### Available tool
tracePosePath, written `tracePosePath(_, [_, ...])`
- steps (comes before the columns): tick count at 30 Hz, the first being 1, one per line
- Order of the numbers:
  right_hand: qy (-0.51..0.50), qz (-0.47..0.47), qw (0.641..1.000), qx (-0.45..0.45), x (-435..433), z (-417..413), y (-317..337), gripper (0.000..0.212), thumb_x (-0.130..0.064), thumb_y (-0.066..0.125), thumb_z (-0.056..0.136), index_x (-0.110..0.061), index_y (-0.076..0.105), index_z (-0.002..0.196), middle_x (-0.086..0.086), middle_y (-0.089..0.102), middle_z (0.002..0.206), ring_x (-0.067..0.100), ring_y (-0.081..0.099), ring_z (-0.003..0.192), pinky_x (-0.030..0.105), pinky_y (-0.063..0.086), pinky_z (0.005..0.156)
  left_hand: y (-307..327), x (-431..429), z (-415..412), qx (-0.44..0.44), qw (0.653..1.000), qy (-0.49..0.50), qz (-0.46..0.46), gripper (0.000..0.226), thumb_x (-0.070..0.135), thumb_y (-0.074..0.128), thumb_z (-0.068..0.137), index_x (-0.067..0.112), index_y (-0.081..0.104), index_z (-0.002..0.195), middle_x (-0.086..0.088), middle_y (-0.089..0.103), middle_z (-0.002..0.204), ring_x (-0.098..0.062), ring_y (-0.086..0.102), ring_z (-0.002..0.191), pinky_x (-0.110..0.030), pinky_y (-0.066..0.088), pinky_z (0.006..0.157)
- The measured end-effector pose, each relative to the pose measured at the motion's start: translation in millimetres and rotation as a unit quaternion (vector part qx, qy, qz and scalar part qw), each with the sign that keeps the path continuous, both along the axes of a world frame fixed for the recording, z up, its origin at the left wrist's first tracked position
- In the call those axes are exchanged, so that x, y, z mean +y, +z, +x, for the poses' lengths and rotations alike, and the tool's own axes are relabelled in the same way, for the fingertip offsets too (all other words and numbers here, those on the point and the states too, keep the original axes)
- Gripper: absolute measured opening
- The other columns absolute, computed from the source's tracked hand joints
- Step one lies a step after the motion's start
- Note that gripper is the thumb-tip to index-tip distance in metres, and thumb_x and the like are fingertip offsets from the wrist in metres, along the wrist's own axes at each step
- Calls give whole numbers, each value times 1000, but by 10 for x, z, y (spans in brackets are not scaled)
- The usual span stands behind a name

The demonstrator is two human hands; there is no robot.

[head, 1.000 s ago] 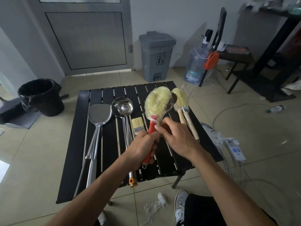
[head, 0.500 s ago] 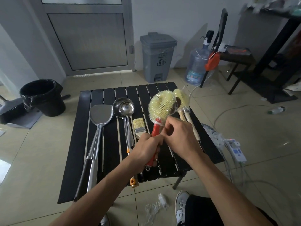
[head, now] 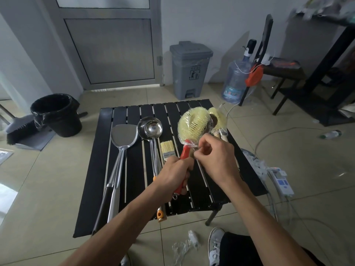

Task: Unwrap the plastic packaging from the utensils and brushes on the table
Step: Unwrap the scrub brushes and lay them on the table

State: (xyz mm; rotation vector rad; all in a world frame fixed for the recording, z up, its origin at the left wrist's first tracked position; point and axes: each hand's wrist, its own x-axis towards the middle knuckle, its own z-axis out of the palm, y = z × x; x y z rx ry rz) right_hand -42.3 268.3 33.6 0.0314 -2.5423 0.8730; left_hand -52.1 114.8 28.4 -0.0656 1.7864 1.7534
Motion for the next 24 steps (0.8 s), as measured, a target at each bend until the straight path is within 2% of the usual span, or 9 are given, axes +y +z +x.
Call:
tracePosePath(4, [-15,-91,995,-47,-56,15,-40,12,-11,75,85,-20,69,81,-12,68,73,6,65,73,16,53,59,-15,15,17,29,999,5,-20,15,12,55,94,12,49,80,5,47,52,-10,43,41,-25,39,41])
tracePosePath(7, [-10,-150,986,-71,-135,50,-65,10,-13,72,91,-22,75,89,-16,69,76,2,64,79,19,53,61,-33,30,20,38,999,16,-27,15,13,54,93,12,50,79,5,46,52,-10,42,41,-25,38,42])
tracePosePath(9, [-1,-161,983,-90,-159,69,-71,11,-15,70,94,-22,75,87,-17,66,72,-1,63,71,19,50,54,-42,22,11,45,998,19,-39,15,14,55,93,12,51,79,2,46,56,-11,43,45,-28,38,46])
tracePosePath(11, [14,-173,976,-129,-157,68,-80,17,-21,65,98,-22,70,82,-15,61,62,-1,55,55,15,40,46,-56,12,6,54,997,19,-53,18,16,56,94,13,51,77,-1,46,61,-13,43,49,-30,39,50])
tracePosePath(13, [33,-185,967,-172,-178,69,-81,24,-24,58,101,-19,69,80,-11,57,57,2,46,48,17,33,44,-80,8,0,45,997,30,-53,20,18,56,96,12,51,78,-2,45,62,-14,42,49,-28,39,46])
tracePosePath(16, [50,-211,955,-201,-205,75,-67,35,-24,51,102,-16,57,68,-9,46,54,4,38,50,24,29,48,-94,1,-24,19,998,39,-48,19,19,56,97,10,51,81,-3,45,61,-14,43,47,-26,38,41])
tracePosePath(18, [71,-225,949,-210,-232,93,-56,35,-25,50,100,-10,49,69,-8,42,55,7,37,52,25,29,50,-94,-16,-45,4,999,40,-38,21,19,54,99,10,51,79,0,46,56,-12,43,42,-25,38,39])
tracePosePath(21, [91,-228,948,-204,-238,106,-49,35,-26,57,99,-1,50,76,1,45,62,12,40,59,31,34,57,-80,-28,-51,-8,999,31,-22,22,16,49,101,9,50,80,3,46,49,-10,43,39,-25,37,38])
tracePosePath(24, [90,-231,953,-176,-161,83,-10,46,-34,64,99,0,48,72,2,44,62,13,40,61,33,36,62,-56,-36,-51,-12,1000,13,-9,14,10,52,94,9,50,80,2,46,51,-11,43,40,-24,38,39])
